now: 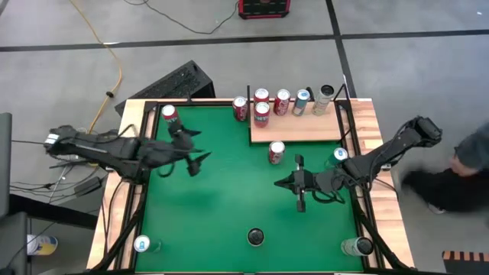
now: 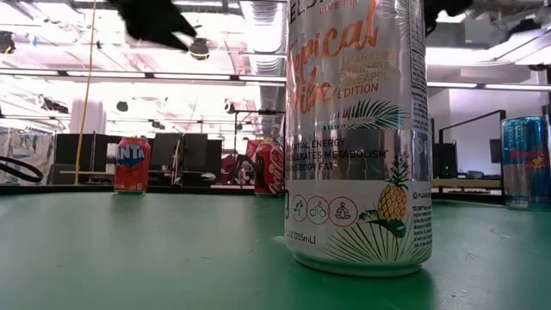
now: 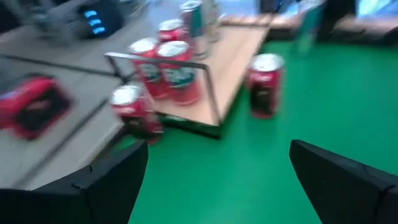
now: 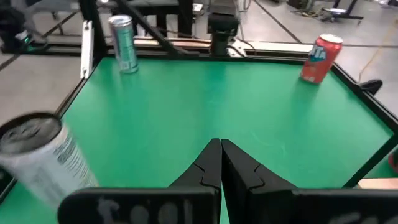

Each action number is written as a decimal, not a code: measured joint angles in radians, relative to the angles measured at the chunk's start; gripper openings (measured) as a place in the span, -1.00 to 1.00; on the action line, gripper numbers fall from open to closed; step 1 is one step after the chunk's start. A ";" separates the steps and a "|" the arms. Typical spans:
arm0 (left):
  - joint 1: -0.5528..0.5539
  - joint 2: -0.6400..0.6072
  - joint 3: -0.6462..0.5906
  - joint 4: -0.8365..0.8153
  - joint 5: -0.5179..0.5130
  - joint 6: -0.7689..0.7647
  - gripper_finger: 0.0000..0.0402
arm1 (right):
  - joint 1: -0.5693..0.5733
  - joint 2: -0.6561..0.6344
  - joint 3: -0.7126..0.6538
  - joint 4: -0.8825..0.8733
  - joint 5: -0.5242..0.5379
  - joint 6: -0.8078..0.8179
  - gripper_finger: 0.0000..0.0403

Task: Place canned beverage on shelf
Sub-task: Put the bottom red white soda can on the shelf aligned with the other red white soda can

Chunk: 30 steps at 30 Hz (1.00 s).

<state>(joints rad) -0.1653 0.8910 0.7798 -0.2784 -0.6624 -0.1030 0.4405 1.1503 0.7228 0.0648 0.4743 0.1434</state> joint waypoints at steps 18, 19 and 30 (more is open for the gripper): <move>0.130 -0.846 -0.769 0.581 0.341 -0.045 0.88 | -0.077 -0.007 0.000 -0.056 -0.003 0.114 -0.87; 0.130 -0.865 -0.769 0.556 0.341 -0.036 0.88 | -0.089 -0.013 0.000 -0.074 -0.004 0.116 -0.87; 0.130 -0.885 -0.768 0.354 0.281 -0.041 0.88 | -0.244 -0.053 0.000 -0.167 -0.006 0.172 -0.87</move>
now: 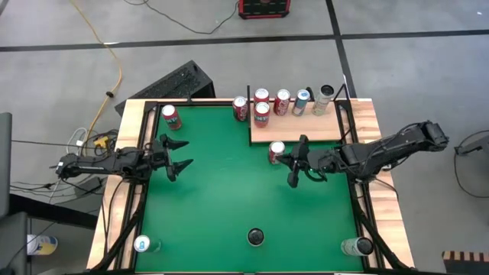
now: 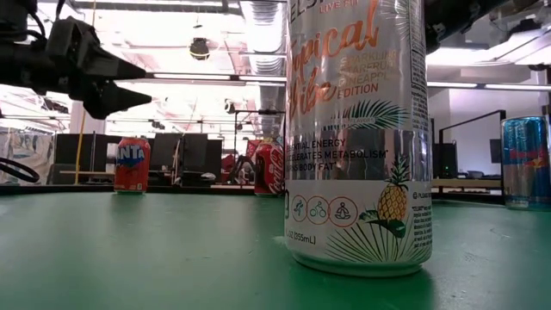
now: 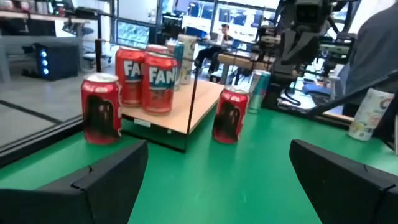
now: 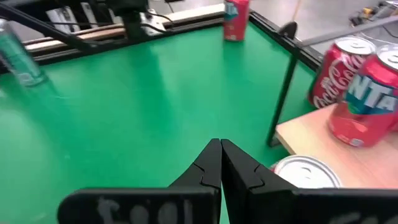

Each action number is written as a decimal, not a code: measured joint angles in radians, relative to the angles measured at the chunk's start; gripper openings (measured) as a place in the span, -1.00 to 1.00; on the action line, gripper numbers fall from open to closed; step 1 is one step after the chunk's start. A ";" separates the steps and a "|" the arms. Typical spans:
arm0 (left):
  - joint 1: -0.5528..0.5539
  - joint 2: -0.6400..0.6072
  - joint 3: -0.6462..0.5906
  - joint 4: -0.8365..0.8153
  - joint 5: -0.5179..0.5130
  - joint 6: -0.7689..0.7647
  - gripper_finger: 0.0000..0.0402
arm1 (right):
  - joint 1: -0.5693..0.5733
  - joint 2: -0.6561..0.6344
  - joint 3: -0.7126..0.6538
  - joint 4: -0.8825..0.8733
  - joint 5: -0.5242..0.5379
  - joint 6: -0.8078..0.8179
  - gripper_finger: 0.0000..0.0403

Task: Place canned beverage on shelf
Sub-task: Put the bottom red white soda can on the shelf aligned with the other red white soda can

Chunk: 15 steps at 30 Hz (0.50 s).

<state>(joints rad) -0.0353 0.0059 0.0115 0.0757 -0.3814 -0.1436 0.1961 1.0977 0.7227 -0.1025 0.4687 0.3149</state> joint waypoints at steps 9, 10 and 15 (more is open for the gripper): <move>0.000 0.000 0.004 -0.019 0.010 0.019 0.88 | -0.029 0.001 0.000 0.002 -0.029 0.000 -0.85; 0.000 0.000 0.004 -0.019 0.010 0.019 0.88 | -0.030 0.001 0.000 0.001 -0.029 0.000 -0.84; 0.000 0.000 0.004 -0.021 0.010 0.018 0.88 | -0.035 0.001 0.000 -0.007 -0.029 -0.008 -0.78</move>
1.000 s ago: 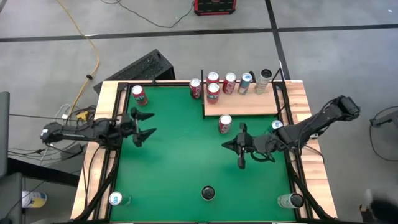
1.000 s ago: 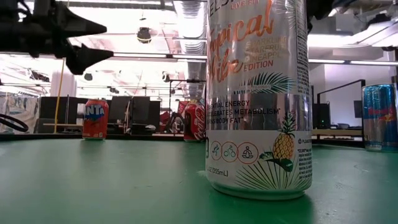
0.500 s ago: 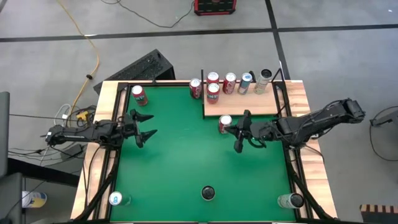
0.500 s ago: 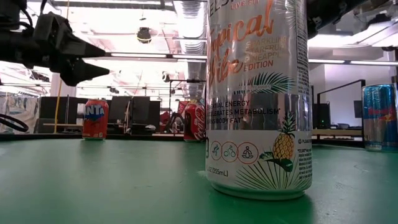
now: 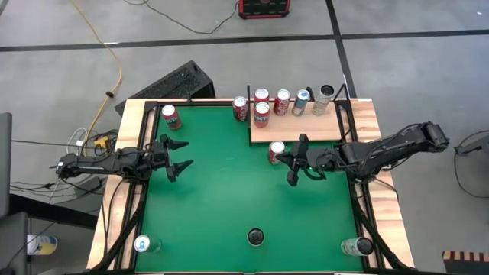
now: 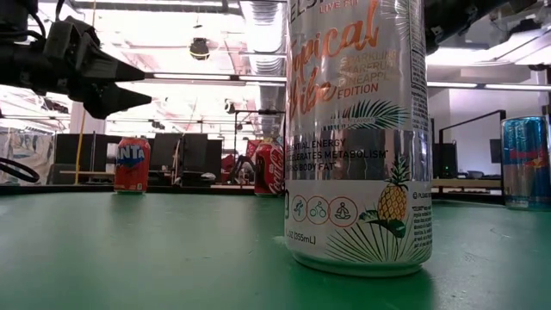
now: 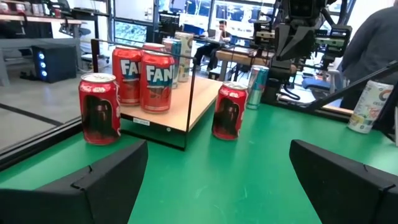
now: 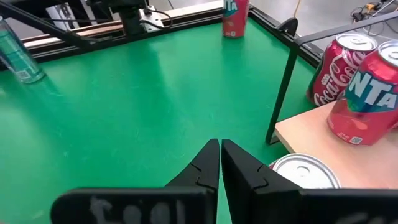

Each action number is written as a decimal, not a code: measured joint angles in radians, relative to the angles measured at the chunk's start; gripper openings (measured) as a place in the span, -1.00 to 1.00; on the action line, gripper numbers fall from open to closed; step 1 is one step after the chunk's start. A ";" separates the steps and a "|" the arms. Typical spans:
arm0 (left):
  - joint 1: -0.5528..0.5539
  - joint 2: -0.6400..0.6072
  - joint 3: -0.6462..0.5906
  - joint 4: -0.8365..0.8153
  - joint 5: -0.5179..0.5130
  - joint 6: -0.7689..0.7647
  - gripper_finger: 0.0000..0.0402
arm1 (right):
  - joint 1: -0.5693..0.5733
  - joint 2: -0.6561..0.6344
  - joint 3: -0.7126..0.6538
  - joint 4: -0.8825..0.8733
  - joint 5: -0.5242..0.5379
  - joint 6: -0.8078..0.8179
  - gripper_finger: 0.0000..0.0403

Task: Place canned beverage on shelf
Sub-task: Put the bottom red white soda can on the shelf aligned with the other red white soda can

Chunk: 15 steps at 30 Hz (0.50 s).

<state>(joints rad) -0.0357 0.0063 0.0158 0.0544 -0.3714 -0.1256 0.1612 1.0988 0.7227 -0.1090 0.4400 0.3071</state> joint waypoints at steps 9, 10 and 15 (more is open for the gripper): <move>0.000 0.000 0.001 -0.002 -0.001 -0.001 0.88 | -0.039 0.000 0.050 -0.006 0.001 -0.018 -0.74; 0.000 0.000 0.001 -0.002 -0.001 -0.001 0.88 | -0.038 0.000 0.056 -0.013 0.001 -0.024 -0.74; 0.000 0.000 0.001 -0.002 -0.001 -0.001 0.88 | -0.044 0.000 0.088 -0.090 0.000 -0.054 -0.74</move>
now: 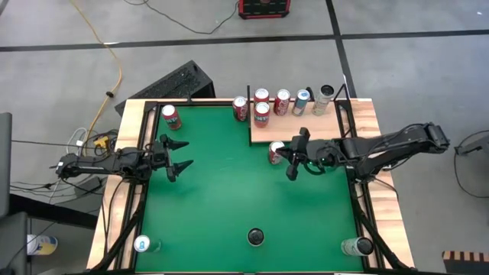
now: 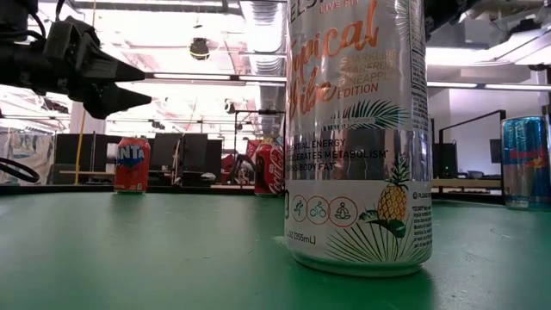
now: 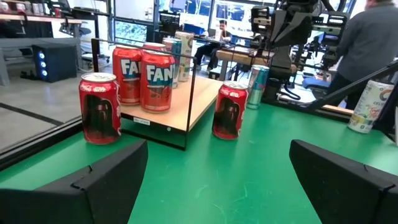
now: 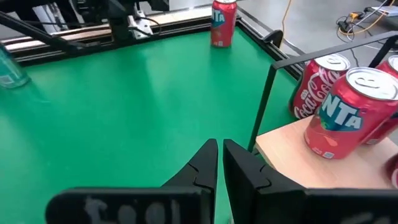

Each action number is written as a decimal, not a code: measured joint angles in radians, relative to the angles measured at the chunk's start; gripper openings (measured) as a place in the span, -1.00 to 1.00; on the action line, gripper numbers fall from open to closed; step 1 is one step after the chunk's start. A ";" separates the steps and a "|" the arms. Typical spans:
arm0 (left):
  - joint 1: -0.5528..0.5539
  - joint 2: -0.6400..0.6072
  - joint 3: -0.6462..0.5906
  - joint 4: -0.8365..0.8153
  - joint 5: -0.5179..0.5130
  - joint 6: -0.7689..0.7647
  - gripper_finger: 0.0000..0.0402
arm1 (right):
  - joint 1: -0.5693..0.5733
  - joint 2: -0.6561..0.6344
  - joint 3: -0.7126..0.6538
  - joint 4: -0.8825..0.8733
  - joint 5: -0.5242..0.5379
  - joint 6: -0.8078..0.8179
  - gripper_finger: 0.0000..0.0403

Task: Place canned beverage on shelf
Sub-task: Put the bottom red white soda can on the shelf aligned with the other red white soda can

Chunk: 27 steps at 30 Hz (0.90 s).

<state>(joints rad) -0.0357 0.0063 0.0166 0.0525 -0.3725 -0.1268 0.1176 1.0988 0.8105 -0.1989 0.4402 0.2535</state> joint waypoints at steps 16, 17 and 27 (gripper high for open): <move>0.000 0.000 0.000 0.000 0.000 -0.001 0.88 | -0.219 0.002 0.148 -0.367 -0.200 -0.017 0.21; 0.000 0.000 0.000 0.000 0.000 -0.001 0.88 | -0.227 0.009 0.148 -0.374 -0.200 -0.017 0.27; 0.000 0.000 0.001 -0.001 -0.001 -0.001 0.88 | -0.238 0.114 0.148 -0.351 -0.193 -0.031 0.47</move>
<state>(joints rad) -0.0357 0.0067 0.0174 0.0517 -0.3733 -0.1276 -0.1208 1.2128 0.9581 -0.5502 0.2471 0.2227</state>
